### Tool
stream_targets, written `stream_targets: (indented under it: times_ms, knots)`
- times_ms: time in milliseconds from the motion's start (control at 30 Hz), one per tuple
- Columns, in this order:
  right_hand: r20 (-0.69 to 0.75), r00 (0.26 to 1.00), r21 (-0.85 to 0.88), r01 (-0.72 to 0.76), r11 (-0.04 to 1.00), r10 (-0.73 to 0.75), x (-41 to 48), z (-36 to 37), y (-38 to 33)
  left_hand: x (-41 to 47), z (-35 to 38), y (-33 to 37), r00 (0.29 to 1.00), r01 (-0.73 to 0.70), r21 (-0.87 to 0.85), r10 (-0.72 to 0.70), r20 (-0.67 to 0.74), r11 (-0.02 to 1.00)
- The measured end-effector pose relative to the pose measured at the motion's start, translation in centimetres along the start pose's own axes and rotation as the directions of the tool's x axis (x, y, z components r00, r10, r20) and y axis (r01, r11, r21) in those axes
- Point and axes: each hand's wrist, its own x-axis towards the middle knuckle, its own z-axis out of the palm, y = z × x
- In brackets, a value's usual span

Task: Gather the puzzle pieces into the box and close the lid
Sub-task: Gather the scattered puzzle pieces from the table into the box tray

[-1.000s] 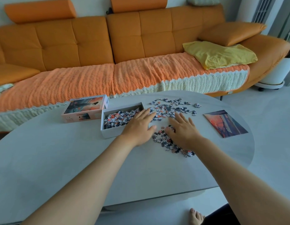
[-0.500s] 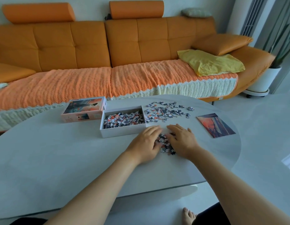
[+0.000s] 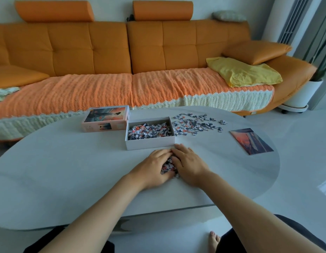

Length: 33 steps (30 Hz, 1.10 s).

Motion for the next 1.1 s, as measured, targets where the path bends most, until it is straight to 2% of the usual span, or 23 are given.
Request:
stream_targets:
  times_ms: [133,267,400,600,667,733,767,833,900,1000,1100]
  knots:
    - [-0.12,0.993,0.072,0.007,0.997,0.002,0.1,1.7,-2.5,-2.1,-1.2,-1.8,0.997,0.077,0.009,-0.077,0.007,0.997]
    - [-0.116,0.993,0.13,0.014,0.991,0.001,0.4,2.7,-4.0,-2.7,-2.2,-2.4,0.994,0.113,-0.04,-0.113,0.001,0.993]
    - [-0.116,0.993,0.274,0.053,0.96,-0.021,0.7,2.8,-5.9,-2.7,-2.5,-2.6,0.986,0.161,-0.15,-0.166,-0.024,0.976]
    - [-0.145,0.989,0.331,0.019,0.943,0.031,2.8,1.2,-6.9,-2.5,-4.3,-4.0,0.966,0.185,-0.165,-0.211,-0.153,0.969]
    - [-0.269,0.963,0.292,0.098,0.951,-0.016,3.5,0.5,-6.8,-2.2,-5.0,-4.6,0.953,0.17,-0.115,-0.193,-0.235,0.979]
    - [-0.384,0.914,0.172,0.206,0.963,-0.127,4.2,0.2,-6.2,-1.9,-5.3,-5.2,0.935,0.144,-0.015,-0.141,-0.327,0.99]
    - [-0.398,0.9,0.096,0.237,0.967,-0.181,4.6,0.1,-5.8,-1.7,-5.4,-5.4,0.926,0.136,0.035,-0.114,-0.361,0.99]
    - [-0.356,0.905,-0.015,0.246,0.969,-0.235,5.3,0.0,-4.8,-1.3,-5.5,-5.9,0.918,0.123,0.107,-0.072,-0.391,0.987]
    - [-0.269,0.935,-0.076,0.217,0.973,-0.23,5.7,0.1,-4.1,-0.9,-5.3,-5.9,0.935,0.122,0.147,-0.064,-0.349,0.982]
    - [-0.2,0.95,-0.139,0.214,0.967,-0.24,5.8,0.3,-3.5,-0.6,-4.9,-5.8,0.969,0.139,0.134,-0.106,-0.223,0.981]
    - [-0.208,0.944,-0.145,0.229,0.962,-0.256,5.6,-0.3,-3.4,-0.6,-5.0,-5.3,0.969,0.159,0.101,-0.136,-0.207,0.982]
